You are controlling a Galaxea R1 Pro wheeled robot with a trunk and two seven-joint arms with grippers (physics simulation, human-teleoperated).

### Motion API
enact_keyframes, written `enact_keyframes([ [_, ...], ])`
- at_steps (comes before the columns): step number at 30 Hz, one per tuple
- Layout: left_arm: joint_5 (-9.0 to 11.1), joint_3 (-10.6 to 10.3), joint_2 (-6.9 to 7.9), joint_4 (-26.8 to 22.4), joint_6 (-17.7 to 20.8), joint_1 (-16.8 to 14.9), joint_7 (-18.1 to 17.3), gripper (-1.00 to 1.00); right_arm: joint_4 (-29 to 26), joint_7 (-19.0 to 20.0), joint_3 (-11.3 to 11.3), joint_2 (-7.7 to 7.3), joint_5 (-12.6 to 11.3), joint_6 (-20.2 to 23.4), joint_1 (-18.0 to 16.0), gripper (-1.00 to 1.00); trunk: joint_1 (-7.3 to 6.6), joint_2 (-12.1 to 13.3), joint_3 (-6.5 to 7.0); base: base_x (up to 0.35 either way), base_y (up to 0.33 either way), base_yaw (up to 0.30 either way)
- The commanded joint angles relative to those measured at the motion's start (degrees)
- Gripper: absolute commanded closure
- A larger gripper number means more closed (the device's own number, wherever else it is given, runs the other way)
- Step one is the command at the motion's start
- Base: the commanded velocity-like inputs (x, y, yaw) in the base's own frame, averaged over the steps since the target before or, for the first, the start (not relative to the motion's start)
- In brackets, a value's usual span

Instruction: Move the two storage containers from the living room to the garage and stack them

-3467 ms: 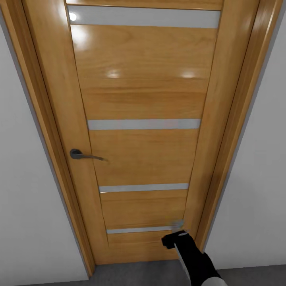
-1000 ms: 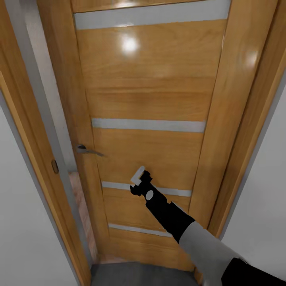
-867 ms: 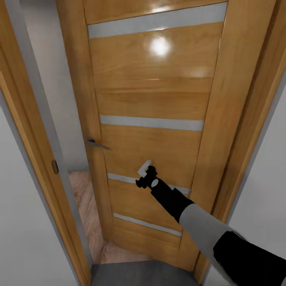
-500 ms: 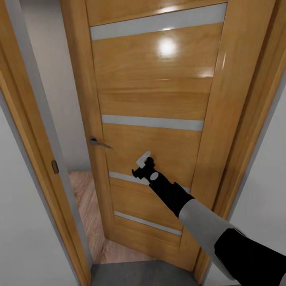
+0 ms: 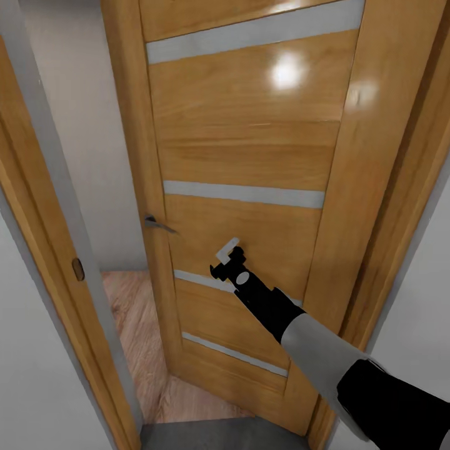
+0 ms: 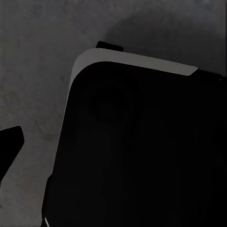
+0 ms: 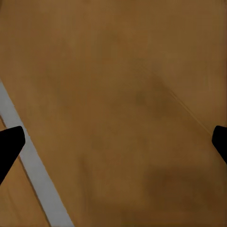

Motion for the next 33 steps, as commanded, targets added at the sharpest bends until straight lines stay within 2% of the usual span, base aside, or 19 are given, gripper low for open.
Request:
enact_keyframes([
  [1, 0.0, 0.3, -0.02, 0.0, -0.1, 0.0, 0.0, -1.00, -0.1, -0.5, 0.2, 0.00, 0.9, 0.4, -0.1, -1.00, 0.03, 0.0, -0.05, 0.273, 0.000, 0.000],
  [12, 0.0, 0.4, -0.01, 0.0, -0.1, 0.0, 0.1, -1.00, 0.4, -0.9, 0.3, 0.00, 0.4, 0.0, -0.1, -1.00, 0.03, 0.0, -0.05, 0.256, 0.000, 0.000],
  [18, 0.0, 0.4, -0.01, 0.0, -0.1, 0.0, 0.0, -1.00, 2.9, -1.0, 0.5, 0.00, 0.7, 0.2, -0.1, -1.00, 0.03, 0.0, -0.05, 0.223, 0.000, 0.000],
  [33, 0.0, 0.4, -0.01, 0.0, -0.1, 0.0, 0.1, -1.00, 3.2, -1.8, 0.4, 0.00, 1.1, 0.5, -0.1, -1.00, 0.03, 0.0, -0.05, 0.201, 0.000, 0.000],
])
